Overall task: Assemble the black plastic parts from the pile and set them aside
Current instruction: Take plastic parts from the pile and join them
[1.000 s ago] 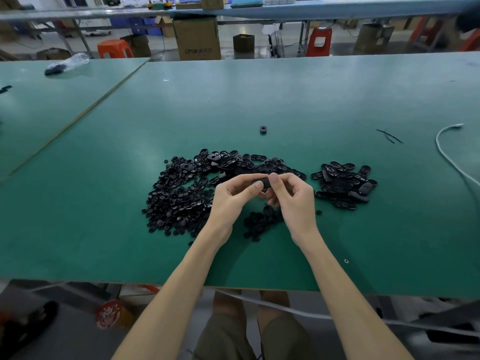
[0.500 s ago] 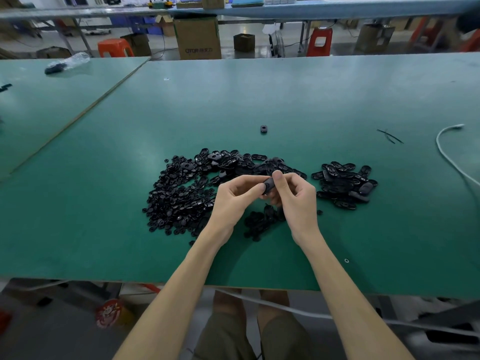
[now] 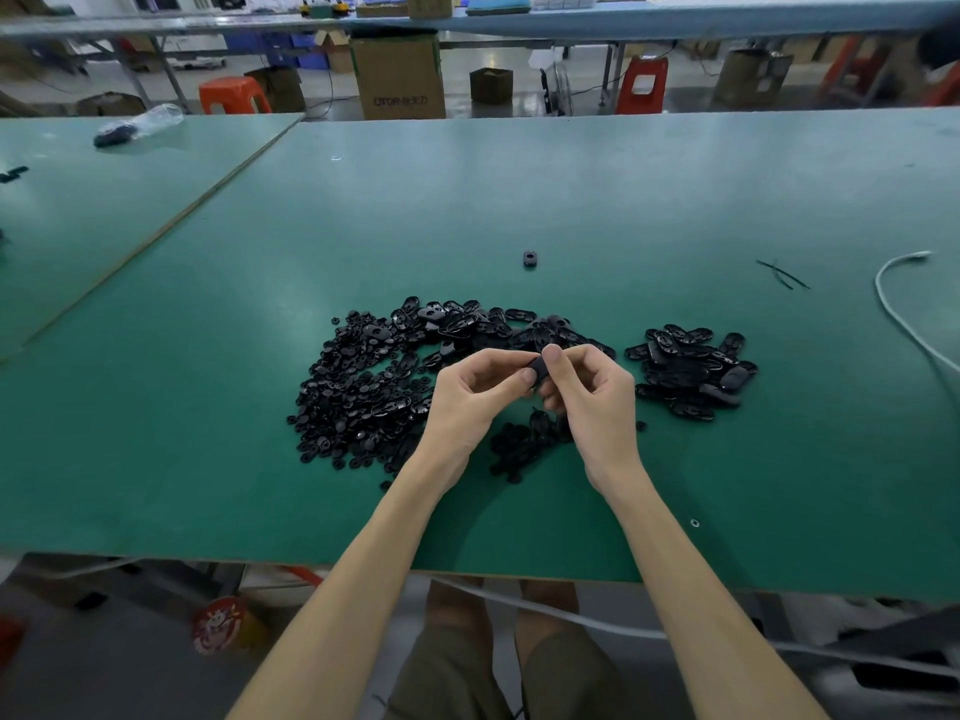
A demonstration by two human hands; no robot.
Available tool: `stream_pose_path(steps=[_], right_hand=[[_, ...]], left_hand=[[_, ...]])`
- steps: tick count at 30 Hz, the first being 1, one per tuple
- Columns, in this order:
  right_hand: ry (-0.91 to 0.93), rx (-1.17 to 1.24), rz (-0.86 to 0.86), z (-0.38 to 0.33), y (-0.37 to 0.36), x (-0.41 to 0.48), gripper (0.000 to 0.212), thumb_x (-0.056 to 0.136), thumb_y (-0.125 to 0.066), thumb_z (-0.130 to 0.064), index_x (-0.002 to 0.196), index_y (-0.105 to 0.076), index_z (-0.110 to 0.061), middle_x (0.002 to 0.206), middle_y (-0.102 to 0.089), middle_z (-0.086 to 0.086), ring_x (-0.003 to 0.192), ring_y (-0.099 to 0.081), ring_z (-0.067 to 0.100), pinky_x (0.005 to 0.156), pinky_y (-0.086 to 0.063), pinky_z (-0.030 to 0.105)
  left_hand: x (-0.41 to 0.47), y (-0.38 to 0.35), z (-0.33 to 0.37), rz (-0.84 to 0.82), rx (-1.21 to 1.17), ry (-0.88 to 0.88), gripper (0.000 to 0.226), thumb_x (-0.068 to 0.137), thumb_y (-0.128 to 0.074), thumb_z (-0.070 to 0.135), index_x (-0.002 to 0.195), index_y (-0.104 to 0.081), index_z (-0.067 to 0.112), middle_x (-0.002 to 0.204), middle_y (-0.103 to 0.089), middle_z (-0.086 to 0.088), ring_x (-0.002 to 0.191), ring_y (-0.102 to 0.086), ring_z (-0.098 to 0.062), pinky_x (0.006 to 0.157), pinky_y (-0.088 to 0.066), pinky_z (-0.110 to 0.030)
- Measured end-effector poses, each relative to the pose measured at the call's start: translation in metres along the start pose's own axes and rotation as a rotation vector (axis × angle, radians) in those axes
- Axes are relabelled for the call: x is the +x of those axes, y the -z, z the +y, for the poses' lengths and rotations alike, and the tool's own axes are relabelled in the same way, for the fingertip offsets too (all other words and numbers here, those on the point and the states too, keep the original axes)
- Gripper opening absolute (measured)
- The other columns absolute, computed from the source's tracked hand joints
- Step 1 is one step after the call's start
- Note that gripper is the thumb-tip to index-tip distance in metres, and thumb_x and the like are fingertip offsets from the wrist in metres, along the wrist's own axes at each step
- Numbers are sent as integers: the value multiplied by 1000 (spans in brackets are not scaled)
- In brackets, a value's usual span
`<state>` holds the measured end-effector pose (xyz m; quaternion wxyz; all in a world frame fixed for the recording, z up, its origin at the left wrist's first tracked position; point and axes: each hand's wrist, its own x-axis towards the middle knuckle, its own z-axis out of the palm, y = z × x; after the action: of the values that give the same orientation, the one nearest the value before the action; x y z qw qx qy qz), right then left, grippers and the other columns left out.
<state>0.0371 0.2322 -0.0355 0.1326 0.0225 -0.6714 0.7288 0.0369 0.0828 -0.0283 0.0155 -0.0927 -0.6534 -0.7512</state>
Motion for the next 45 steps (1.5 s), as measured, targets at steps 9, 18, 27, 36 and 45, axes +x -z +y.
stream_pose_path(steps=[9,18,27,36,45], right_hand=[[-5,-18,-12,1,2,0,25,96,-76,-36,86,-71,-13,70,-72,2,62,-64,11,58,-51,21],[-9,-76,-48,5,2,2,23,97,-75,-34,84,-71,-16,69,-72,3,64,-66,14,61,-51,24],[-16,-34,-11,3,2,0,26,98,-73,-38,86,-70,-15,69,-72,2,61,-64,10,57,-50,19],[-24,-68,-9,2,1,-1,27,99,-71,-39,87,-70,-14,69,-72,-2,62,-64,9,58,-50,20],[-37,-112,64,3,0,2,15,108,-55,-15,104,-69,-13,78,-75,-1,64,-65,7,60,-50,23]], left_hand=[[-1,-1,1,14,12,5,17,90,-78,7,107,-77,9,102,-79,-9,96,-74,-19,86,-56,-23],[0,-2,-2,73,82,10,17,91,-73,1,100,-78,15,99,-79,-6,95,-74,-25,90,-60,-32],[-1,-1,0,44,22,14,16,90,-79,7,105,-79,10,102,-79,-8,96,-74,-19,88,-57,-26],[-2,-4,-1,79,87,-24,14,90,-78,6,104,-78,9,99,-79,-7,93,-75,-19,85,-57,-25],[29,-43,31,104,303,-91,15,89,-77,5,96,-79,17,84,-77,10,75,-71,-4,68,-53,-16]])
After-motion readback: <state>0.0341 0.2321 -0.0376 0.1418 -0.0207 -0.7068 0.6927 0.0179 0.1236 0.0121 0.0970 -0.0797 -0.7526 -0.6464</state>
